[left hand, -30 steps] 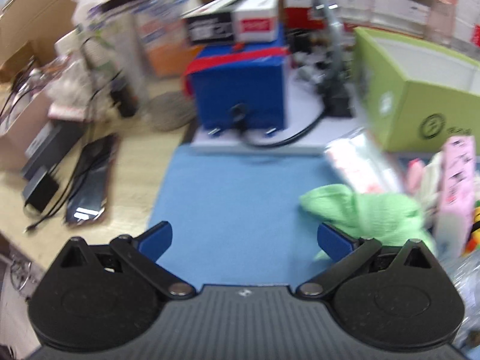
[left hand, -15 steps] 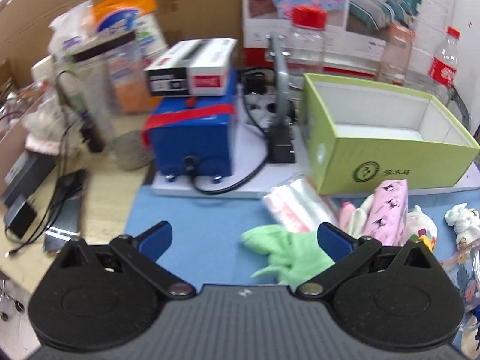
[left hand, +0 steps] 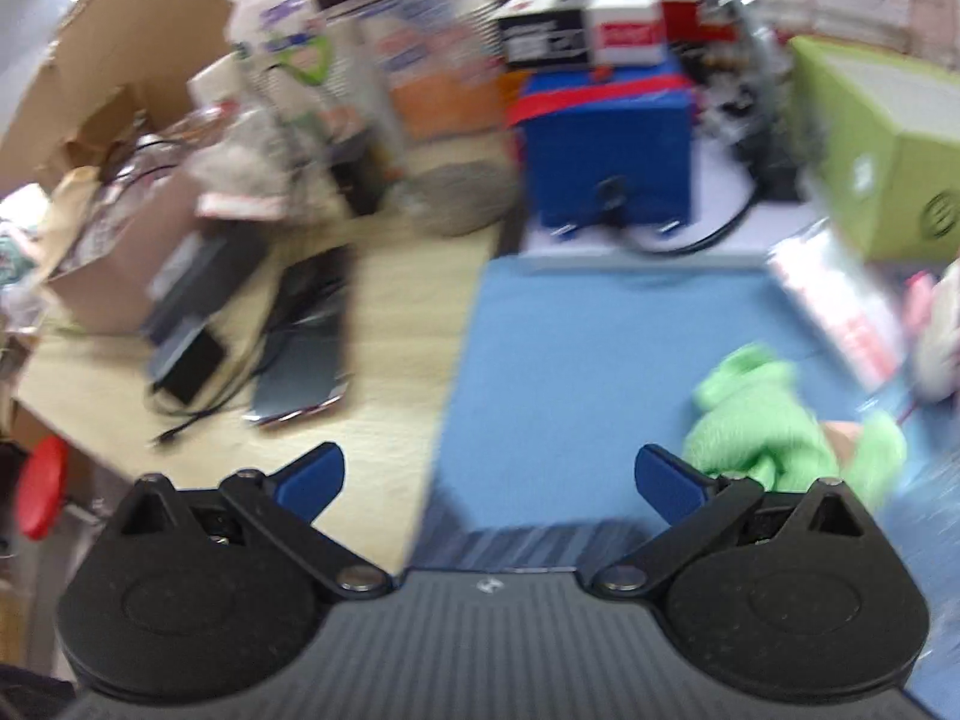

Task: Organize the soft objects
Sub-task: 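Lower the left tool onto the green towel while the right tool approaches the patterned scrunchie, then close the left tool on the green towel while the right tool grasps the scrunchie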

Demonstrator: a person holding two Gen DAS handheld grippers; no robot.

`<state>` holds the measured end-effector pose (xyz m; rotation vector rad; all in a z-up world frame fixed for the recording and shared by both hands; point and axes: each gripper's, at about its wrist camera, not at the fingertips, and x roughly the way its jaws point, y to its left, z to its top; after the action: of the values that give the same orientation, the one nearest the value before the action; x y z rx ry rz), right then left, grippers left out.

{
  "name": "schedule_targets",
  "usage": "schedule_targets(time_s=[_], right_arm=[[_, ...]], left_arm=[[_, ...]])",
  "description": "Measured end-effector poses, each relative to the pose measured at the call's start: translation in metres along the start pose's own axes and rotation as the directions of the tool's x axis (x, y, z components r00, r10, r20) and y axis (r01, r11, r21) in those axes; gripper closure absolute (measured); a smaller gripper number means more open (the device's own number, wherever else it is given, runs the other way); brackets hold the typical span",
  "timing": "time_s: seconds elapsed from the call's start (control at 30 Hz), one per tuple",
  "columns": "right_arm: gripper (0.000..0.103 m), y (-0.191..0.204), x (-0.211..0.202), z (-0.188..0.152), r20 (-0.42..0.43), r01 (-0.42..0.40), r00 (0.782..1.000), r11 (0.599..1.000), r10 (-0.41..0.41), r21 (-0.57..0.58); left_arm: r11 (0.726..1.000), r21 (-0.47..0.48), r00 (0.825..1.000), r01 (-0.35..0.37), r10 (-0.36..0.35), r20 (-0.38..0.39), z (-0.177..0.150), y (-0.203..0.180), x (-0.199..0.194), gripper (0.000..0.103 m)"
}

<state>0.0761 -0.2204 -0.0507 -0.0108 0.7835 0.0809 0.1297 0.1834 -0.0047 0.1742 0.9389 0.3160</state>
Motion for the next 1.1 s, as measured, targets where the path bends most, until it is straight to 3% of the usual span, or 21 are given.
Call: schedule_targets(time_s=[0.17, 0.37, 0.47, 0.6, 0.77, 0.87, 1.1], right_arm=[[0.016, 0.001, 0.0, -0.001, 0.007, 0.004, 1.0, 1.0, -0.004, 0.003], [0.016, 0.001, -0.001, -0.001, 0.005, 0.006, 1.0, 1.0, -0.006, 0.002], [0.016, 0.0, 0.0, -0.001, 0.012, 0.004, 1.0, 1.0, -0.004, 0.001], [0.016, 0.001, -0.001, -0.002, 0.013, 0.006, 1.0, 1.0, -0.006, 0.003], [0.014, -0.001, 0.001, -0.001, 0.017, -0.003, 1.0, 1.0, 0.003, -0.003], [0.013, -0.001, 0.002, -0.002, 0.039, 0.01, 0.999, 1.0, -0.01, 0.006], [0.013, -0.002, 0.001, -0.008, 0.097, 0.031, 0.995, 0.999, -0.033, 0.025]], left_arm=[[0.995, -0.085, 0.997, 0.056, -0.052, 0.053, -0.014, 0.028, -0.027, 0.001], [0.983, -0.045, 0.981, 0.179, -0.175, 0.078, -0.016, 0.012, -0.044, 0.001], [0.98, -0.039, 0.98, 0.193, -0.191, 0.057, -0.009, -0.002, -0.035, 0.001], [0.966, -0.002, 0.966, 0.26, -0.26, 0.002, 0.002, -0.025, -0.011, 0.001], [0.97, 0.01, 0.968, 0.242, -0.241, -0.063, 0.006, -0.042, 0.02, 0.001], [0.96, -0.015, 0.956, 0.279, -0.279, -0.091, 0.002, -0.043, 0.03, 0.001], [0.946, -0.027, 0.943, 0.322, -0.323, -0.078, -0.002, -0.038, 0.035, 0.001]])
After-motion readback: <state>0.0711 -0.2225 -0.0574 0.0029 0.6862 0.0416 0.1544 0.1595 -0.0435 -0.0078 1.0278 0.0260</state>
